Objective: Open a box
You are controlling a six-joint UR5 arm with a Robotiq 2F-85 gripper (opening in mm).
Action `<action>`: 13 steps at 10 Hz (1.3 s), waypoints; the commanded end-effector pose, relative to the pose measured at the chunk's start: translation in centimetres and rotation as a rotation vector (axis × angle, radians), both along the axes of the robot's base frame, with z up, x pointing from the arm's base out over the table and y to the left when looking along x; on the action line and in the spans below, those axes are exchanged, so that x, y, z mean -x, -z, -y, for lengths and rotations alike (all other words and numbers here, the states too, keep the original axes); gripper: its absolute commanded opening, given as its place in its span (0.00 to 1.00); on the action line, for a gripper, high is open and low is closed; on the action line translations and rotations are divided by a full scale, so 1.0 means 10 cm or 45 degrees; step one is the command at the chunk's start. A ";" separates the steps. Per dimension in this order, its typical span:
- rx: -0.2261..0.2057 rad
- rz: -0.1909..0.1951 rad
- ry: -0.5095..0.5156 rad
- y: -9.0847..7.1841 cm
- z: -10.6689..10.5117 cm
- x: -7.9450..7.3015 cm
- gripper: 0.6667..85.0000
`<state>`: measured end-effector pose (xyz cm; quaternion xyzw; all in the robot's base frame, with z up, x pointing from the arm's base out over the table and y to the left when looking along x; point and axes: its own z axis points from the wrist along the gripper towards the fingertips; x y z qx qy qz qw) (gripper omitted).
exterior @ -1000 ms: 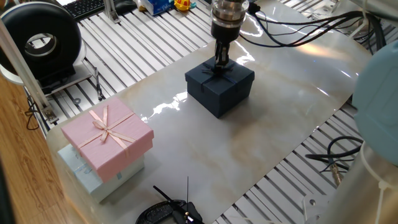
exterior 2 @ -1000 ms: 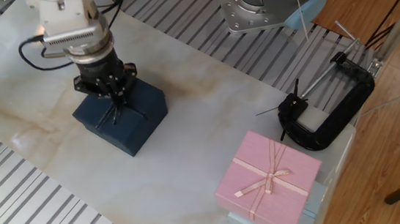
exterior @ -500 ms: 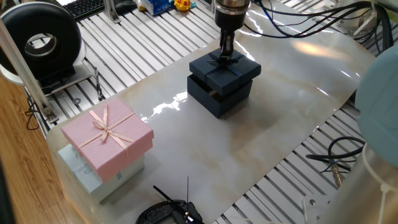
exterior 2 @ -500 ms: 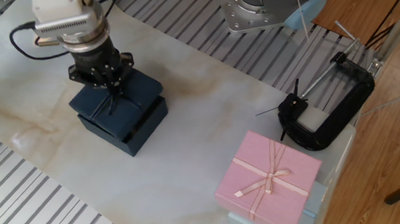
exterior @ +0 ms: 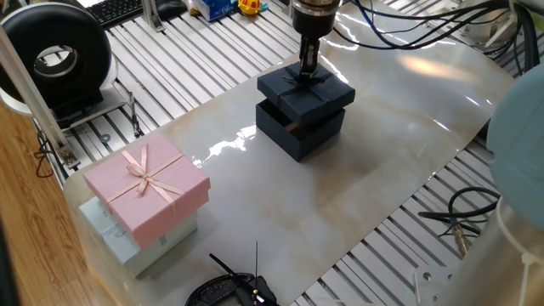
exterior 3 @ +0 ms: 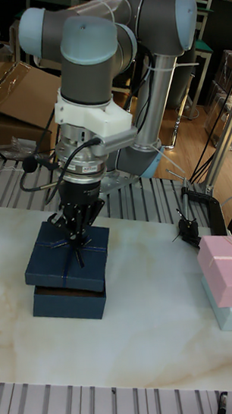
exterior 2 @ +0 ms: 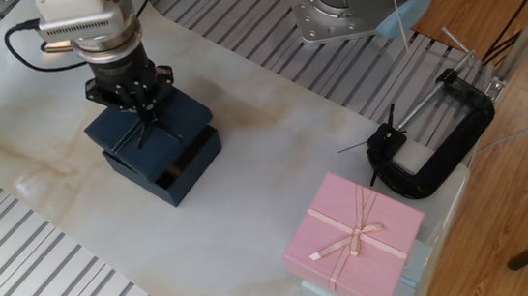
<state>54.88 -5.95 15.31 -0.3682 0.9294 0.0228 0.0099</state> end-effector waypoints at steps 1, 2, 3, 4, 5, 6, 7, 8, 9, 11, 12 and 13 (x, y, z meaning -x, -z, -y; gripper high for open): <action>-0.022 0.004 0.101 -0.21 -0.39 0.01 0.01; -0.020 0.007 0.132 -0.26 -0.55 -0.02 0.01; -0.012 0.020 0.146 -0.27 -0.58 -0.06 0.01; 0.007 0.033 0.145 -0.27 -0.54 -0.09 0.01; 0.037 0.028 0.117 -0.27 -0.48 -0.07 0.01; 0.046 0.029 0.085 -0.25 -0.44 -0.08 0.01; 0.024 0.036 0.078 -0.20 -0.52 -0.13 0.01; 0.015 0.057 0.096 -0.16 -0.74 -0.26 0.01; 0.003 0.066 0.109 -0.13 -0.93 -0.37 0.01; 0.018 0.078 0.111 -0.08 -1.02 -0.47 0.01; 0.040 0.077 0.104 -0.08 -0.98 -0.47 0.01; 0.049 0.068 0.086 -0.08 -0.96 -0.45 0.01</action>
